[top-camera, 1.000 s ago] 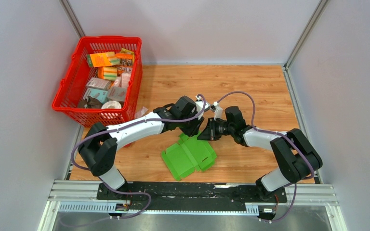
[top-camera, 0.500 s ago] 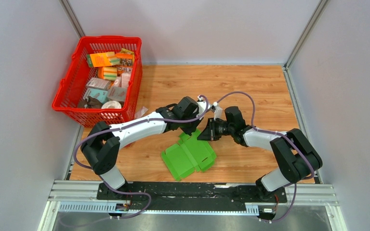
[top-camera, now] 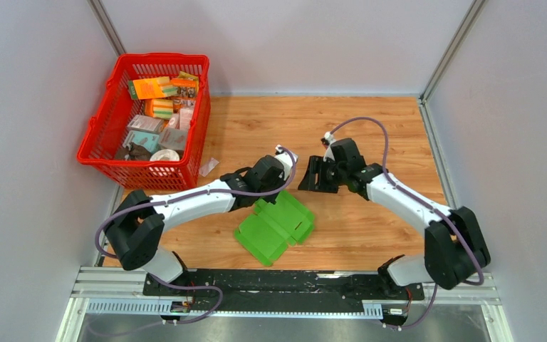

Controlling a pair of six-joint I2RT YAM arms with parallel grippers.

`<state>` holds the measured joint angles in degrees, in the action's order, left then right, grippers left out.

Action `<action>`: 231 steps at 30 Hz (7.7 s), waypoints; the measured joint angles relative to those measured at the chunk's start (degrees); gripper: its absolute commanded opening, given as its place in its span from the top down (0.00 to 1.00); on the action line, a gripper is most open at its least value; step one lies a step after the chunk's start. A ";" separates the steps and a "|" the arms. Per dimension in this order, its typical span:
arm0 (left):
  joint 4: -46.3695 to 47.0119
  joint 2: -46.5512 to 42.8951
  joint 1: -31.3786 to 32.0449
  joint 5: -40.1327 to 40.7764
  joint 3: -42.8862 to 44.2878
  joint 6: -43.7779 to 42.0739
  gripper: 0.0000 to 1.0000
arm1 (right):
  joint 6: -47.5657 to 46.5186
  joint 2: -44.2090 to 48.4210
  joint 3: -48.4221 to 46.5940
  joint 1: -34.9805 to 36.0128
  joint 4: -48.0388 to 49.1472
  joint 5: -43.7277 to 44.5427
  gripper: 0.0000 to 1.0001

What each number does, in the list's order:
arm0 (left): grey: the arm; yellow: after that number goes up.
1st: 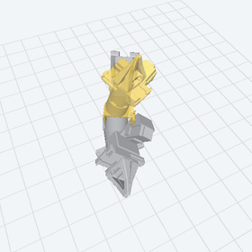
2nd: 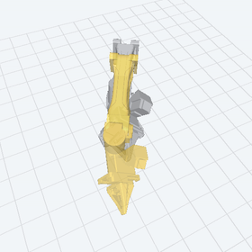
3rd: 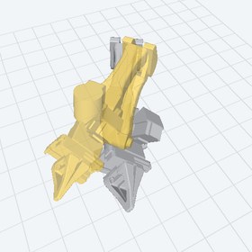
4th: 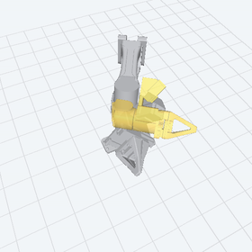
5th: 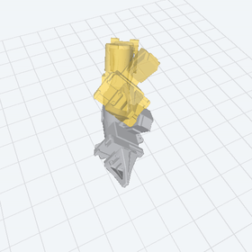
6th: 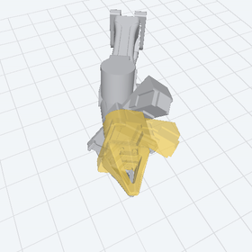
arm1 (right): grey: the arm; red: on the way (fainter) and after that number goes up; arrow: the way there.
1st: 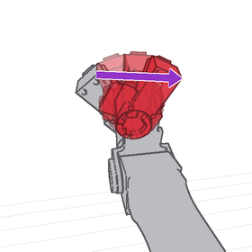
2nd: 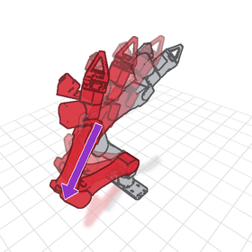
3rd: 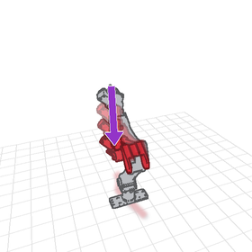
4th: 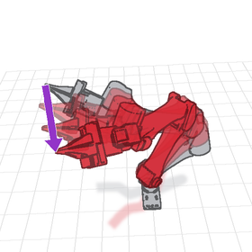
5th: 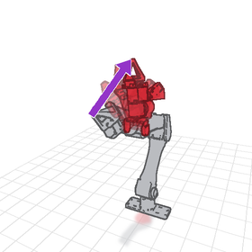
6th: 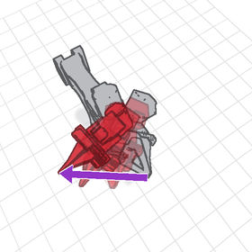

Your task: Fold the paper box

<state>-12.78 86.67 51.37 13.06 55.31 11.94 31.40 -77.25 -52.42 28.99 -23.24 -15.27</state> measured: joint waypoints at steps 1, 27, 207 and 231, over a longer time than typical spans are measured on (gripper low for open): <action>1.46 -0.76 0.00 1.44 -1.25 1.42 1.00 | 1.60 1.90 -0.72 0.26 -1.60 1.81 0.40; 25.59 -15.50 0.35 19.28 -20.33 14.78 1.00 | 68.46 -4.63 -7.45 14.69 -8.09 13.62 0.56; 23.06 -4.96 2.49 13.03 -19.98 9.62 0.73 | 51.78 -28.50 21.33 -0.15 81.37 -12.02 1.00; 1.97 12.28 6.86 40.68 -0.28 29.46 0.99 | 60.83 -15.74 24.35 6.45 64.11 4.66 1.00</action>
<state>-10.81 98.96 58.24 53.74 55.02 41.41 92.23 -92.99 -28.08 35.44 40.86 -10.61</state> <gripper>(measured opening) 0.019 0.006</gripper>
